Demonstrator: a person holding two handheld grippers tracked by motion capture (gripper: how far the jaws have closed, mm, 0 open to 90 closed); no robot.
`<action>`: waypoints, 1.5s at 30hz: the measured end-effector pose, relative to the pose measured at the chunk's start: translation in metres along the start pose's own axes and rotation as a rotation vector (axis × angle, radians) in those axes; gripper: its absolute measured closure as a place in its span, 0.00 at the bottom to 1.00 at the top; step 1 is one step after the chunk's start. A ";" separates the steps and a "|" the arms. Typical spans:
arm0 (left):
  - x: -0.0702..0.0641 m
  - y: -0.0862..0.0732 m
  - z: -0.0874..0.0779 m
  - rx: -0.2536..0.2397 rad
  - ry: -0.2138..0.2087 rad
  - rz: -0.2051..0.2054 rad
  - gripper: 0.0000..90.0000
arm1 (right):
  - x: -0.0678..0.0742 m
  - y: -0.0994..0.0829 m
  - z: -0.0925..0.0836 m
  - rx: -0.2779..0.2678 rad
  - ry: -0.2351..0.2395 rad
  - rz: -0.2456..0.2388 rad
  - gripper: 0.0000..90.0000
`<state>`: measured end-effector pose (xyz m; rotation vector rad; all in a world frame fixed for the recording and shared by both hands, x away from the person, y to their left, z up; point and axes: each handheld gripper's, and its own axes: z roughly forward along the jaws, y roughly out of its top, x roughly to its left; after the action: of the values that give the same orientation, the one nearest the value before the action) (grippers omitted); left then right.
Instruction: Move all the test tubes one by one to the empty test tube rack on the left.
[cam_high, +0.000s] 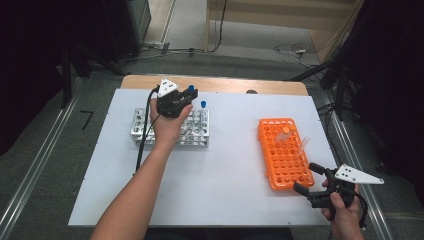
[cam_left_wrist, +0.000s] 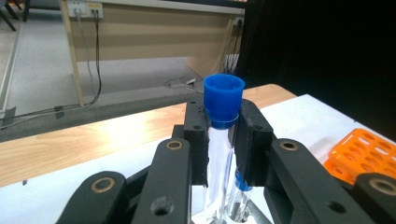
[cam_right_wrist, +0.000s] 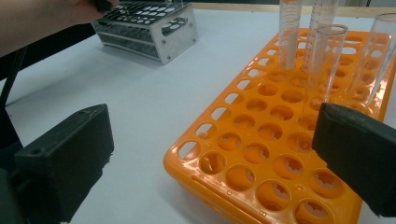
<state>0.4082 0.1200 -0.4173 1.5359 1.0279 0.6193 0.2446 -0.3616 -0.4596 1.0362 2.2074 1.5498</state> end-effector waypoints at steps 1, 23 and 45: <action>0.000 -0.001 0.001 0.003 0.002 0.000 0.86 | 0.000 0.000 0.000 0.000 -0.001 0.000 0.00; -0.012 -0.016 0.015 0.124 0.045 0.076 0.82 | 0.000 0.000 0.000 0.001 -0.003 -0.003 0.00; -0.025 -0.017 -0.036 0.097 -0.053 -0.019 0.22 | -0.002 0.001 0.003 0.013 -0.019 -0.004 0.00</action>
<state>0.3617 0.1165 -0.4220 1.6166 1.0437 0.5194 0.2478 -0.3601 -0.4607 1.0447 2.2084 1.5203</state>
